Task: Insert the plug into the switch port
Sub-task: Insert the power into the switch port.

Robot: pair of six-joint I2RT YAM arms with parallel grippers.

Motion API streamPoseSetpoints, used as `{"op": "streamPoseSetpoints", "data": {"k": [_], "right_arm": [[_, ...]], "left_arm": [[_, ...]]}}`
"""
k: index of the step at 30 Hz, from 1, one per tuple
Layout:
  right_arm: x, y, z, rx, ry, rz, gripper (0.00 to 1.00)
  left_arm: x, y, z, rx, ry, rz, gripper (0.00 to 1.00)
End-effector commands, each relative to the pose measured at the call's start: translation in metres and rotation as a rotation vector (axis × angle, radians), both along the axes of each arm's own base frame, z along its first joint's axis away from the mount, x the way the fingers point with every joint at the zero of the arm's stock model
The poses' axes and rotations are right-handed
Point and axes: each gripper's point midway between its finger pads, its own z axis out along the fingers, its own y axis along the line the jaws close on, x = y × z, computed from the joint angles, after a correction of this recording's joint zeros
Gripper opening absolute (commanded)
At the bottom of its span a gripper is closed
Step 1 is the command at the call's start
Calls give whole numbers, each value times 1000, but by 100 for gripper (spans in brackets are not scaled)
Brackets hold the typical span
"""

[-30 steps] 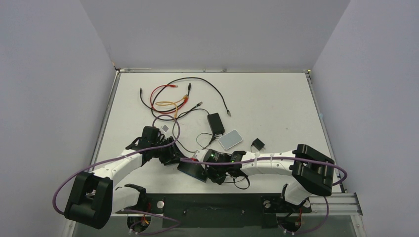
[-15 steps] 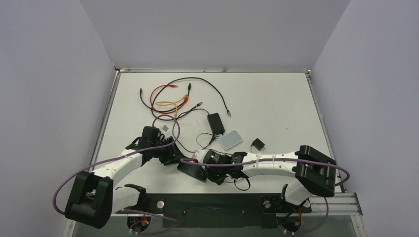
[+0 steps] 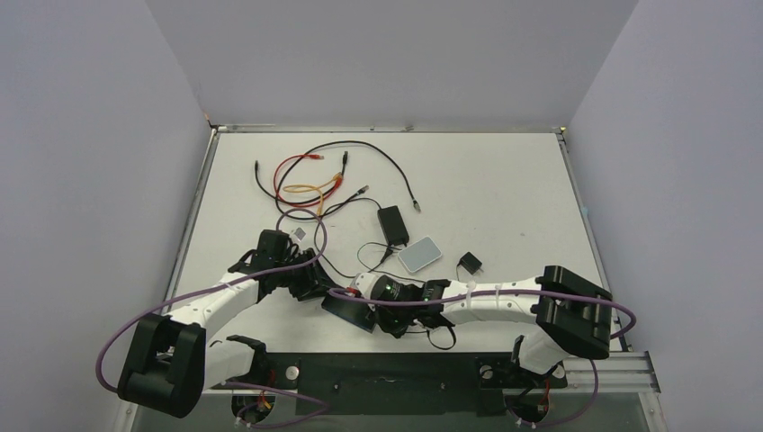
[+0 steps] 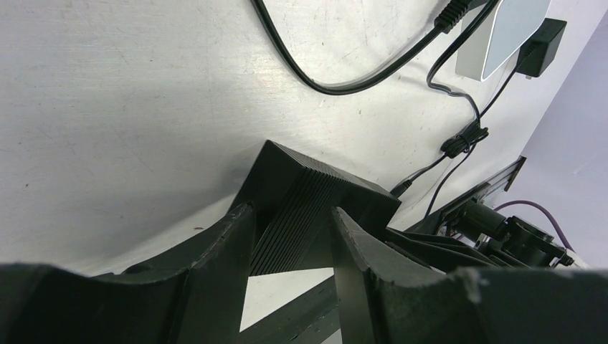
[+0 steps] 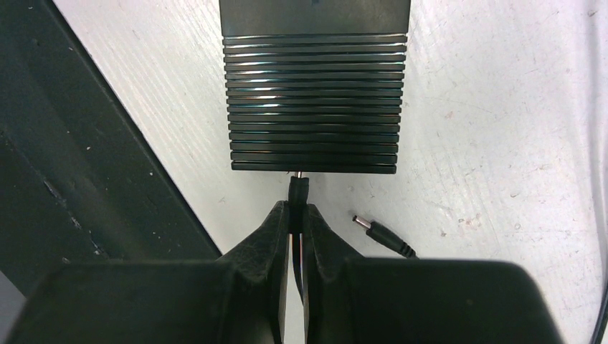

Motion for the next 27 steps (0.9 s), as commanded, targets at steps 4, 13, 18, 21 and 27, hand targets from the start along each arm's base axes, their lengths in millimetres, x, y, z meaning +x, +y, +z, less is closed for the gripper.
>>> {"op": "streamPoseSetpoints", "data": {"k": [4, 13, 18, 21, 27], "right_arm": [[20, 33, 30, 227, -135, -38, 0], [27, 35, 32, 294, -208, -21, 0], [30, 39, 28, 279, -236, 21, 0], [32, 42, 30, 287, -265, 54, 0], [34, 49, 36, 311, -306, 122, 0]], "left_arm": [[-1, -7, 12, -51, -16, -21, 40], [-8, -9, 11, -58, -5, -29, 40], [-12, -12, 9, -55, 3, -43, 39], [-16, -14, 8, -52, 12, -53, 39], [-20, -17, 5, -43, 19, -72, 39]]}}
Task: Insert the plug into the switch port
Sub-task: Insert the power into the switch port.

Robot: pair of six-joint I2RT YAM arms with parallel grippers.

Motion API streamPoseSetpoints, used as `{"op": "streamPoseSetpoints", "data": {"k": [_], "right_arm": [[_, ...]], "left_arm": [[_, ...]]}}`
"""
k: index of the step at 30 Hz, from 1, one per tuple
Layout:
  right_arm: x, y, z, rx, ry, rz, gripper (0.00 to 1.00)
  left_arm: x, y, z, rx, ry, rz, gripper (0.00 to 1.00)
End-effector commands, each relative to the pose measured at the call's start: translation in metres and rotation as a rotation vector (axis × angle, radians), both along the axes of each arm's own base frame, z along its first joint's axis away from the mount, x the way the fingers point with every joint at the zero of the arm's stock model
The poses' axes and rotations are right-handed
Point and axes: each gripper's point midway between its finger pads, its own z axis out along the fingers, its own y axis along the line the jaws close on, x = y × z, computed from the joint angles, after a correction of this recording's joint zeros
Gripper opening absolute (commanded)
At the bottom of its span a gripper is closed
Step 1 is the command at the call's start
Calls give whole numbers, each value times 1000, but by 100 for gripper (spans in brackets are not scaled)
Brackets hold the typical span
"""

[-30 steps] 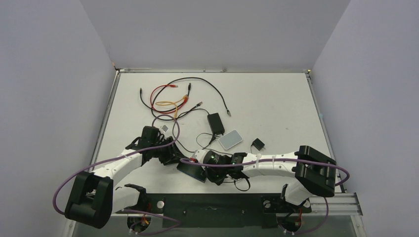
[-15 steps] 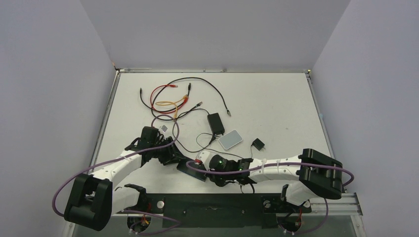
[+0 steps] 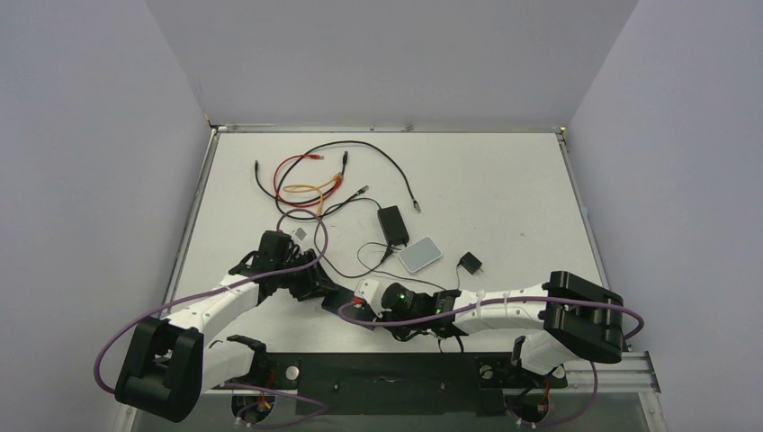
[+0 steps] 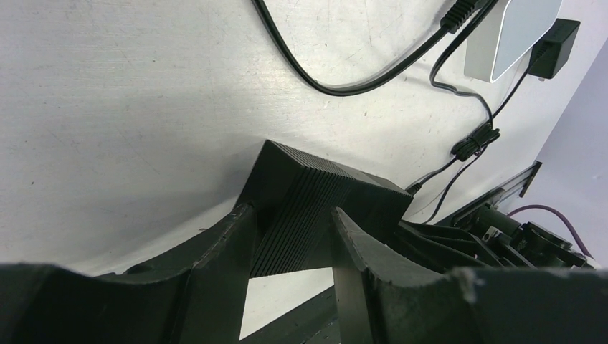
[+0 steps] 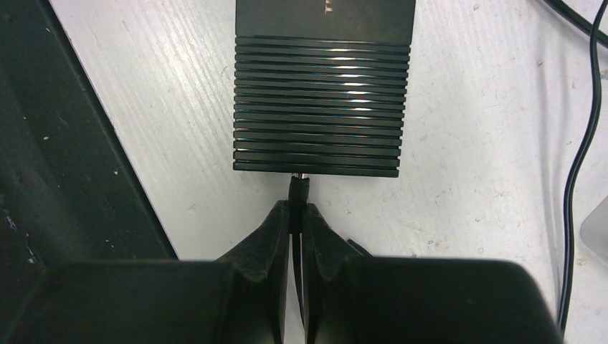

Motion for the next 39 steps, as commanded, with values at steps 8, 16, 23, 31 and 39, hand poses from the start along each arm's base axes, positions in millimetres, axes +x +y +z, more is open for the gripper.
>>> {"op": "streamPoseSetpoints", "data": {"k": [8, 16, 23, 31, 39], "right_arm": [[36, 63, 54, 244, -143, 30, 0], [48, 74, 67, 261, -179, 46, 0], [51, 75, 64, 240, -87, 43, 0], [37, 49, 43, 158, -6, 29, 0], [8, 33, 24, 75, 44, 75, 0]], "left_arm": [[-25, -20, 4, -61, 55, -92, 37], [-36, -25, 1, -67, 67, -120, 33], [-39, -27, 8, -61, 45, -127, 32], [-34, -18, 11, -6, 35, -89, 33], [-27, -9, 16, 38, 12, -46, 40]]}}
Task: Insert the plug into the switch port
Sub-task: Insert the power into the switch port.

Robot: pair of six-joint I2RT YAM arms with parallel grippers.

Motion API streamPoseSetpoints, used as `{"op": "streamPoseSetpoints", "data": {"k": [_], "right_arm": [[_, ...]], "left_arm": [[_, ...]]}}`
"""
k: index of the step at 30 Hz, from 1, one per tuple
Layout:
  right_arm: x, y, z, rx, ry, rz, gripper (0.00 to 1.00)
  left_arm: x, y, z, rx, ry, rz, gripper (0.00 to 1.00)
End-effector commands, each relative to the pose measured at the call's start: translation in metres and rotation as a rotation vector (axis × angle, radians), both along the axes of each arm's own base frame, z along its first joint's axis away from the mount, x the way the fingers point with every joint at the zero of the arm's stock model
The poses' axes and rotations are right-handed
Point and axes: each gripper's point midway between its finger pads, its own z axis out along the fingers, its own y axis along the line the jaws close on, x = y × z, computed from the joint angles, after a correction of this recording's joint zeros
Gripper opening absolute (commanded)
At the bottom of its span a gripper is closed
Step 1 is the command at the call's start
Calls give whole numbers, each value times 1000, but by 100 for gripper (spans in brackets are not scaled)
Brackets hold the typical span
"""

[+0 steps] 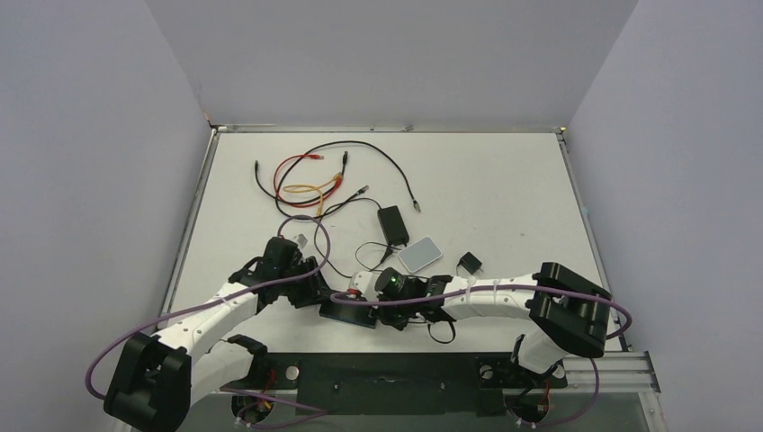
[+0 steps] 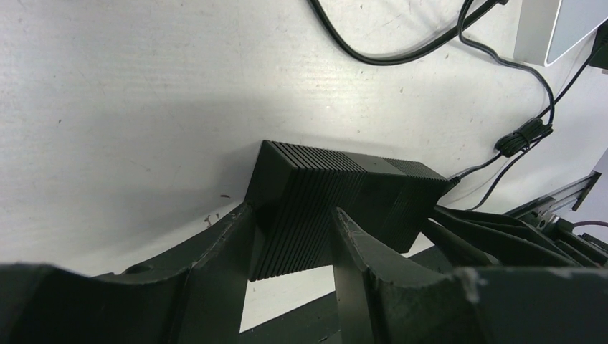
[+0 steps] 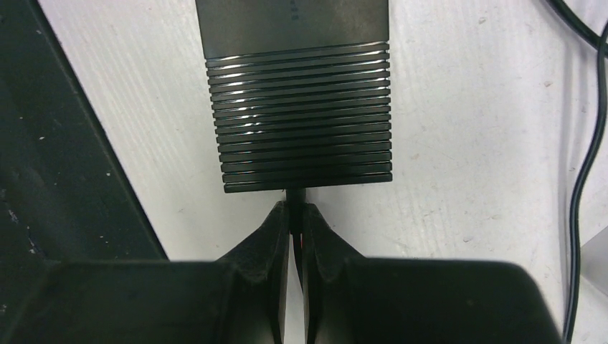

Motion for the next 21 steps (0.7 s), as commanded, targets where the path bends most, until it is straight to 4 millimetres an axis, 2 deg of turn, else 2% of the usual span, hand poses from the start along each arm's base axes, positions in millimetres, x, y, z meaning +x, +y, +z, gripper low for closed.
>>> {"op": "streamPoseSetpoints", "data": {"k": [1, 6, 9, 16, 21], "right_arm": [[-3, 30, 24, 144, -42, 23, 0], [-5, 39, 32, 179, -58, 39, 0], [-4, 40, 32, 170, -60, 42, 0], [0, 27, 19, 77, -60, 11, 0], [1, 16, 20, 61, -67, -18, 9]], "left_arm": [[-11, -16, 21, -86, 35, -36, 40], [-12, -17, 24, -93, 31, -42, 40], [-9, -11, 28, -55, 18, -30, 40], [-2, 2, 36, 21, -6, 12, 45], [6, 11, 40, 66, -21, 53, 48]]}}
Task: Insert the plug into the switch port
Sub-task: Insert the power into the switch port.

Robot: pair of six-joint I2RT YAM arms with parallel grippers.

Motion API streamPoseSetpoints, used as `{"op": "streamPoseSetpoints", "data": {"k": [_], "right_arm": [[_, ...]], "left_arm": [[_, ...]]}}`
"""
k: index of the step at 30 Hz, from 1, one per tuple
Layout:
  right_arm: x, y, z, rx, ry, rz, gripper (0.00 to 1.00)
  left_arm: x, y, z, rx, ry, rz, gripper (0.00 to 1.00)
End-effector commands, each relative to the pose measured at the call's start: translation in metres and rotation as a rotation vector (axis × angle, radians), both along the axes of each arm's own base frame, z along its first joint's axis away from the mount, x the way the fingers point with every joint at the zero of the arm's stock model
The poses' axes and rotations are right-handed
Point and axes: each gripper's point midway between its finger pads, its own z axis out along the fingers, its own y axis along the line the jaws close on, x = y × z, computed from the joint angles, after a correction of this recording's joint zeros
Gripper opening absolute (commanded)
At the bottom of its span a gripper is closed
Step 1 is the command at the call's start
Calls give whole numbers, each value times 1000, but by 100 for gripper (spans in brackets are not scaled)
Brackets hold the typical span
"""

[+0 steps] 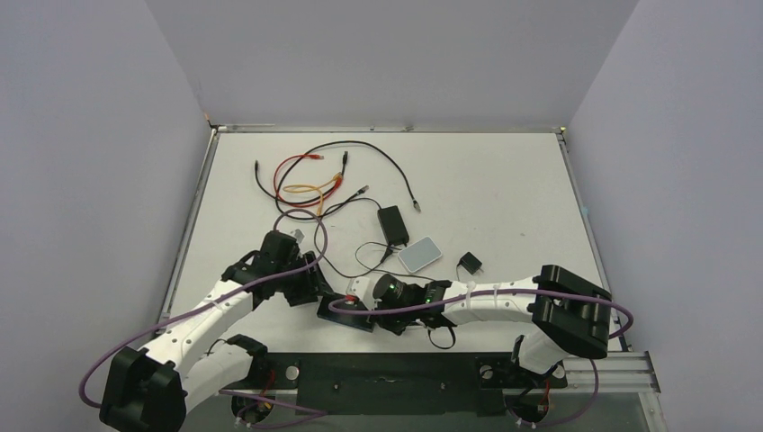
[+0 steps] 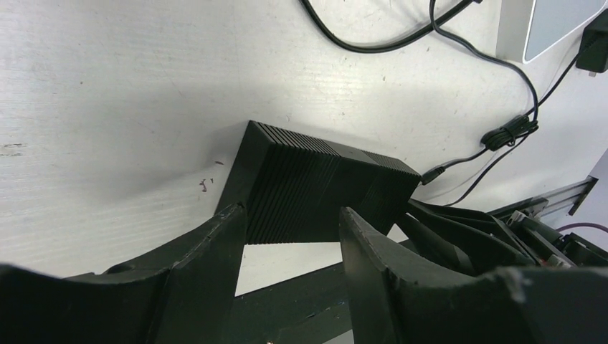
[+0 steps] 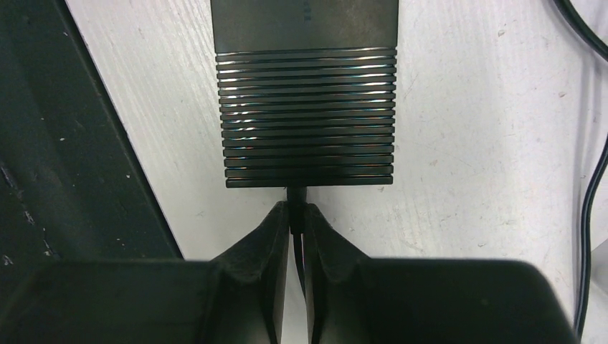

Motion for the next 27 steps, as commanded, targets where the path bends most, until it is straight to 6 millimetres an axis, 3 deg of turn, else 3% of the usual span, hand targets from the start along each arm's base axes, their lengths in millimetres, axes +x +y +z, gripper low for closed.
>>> {"op": "streamPoseSetpoints", "data": {"k": [1, 4, 7, 13, 20, 27], "right_arm": [[11, 8, 19, 49, -43, -54, 11], [14, -1, 27, 42, -59, -89, 25], [20, -10, 38, 50, -95, -133, 31], [42, -23, 87, 151, -196, -262, 39], [100, -59, 153, 287, -373, -570, 45], [148, -98, 196, 347, -531, -902, 65]], "left_arm": [[11, 6, 15, 33, -38, 35, 48], [17, 10, 21, 46, -61, 57, 49], [23, 9, 34, 35, -110, 57, 55], [31, 6, 60, 5, -196, 31, 63], [37, -2, 81, -37, -271, -12, 67], [40, -10, 102, -73, -331, -78, 67]]}}
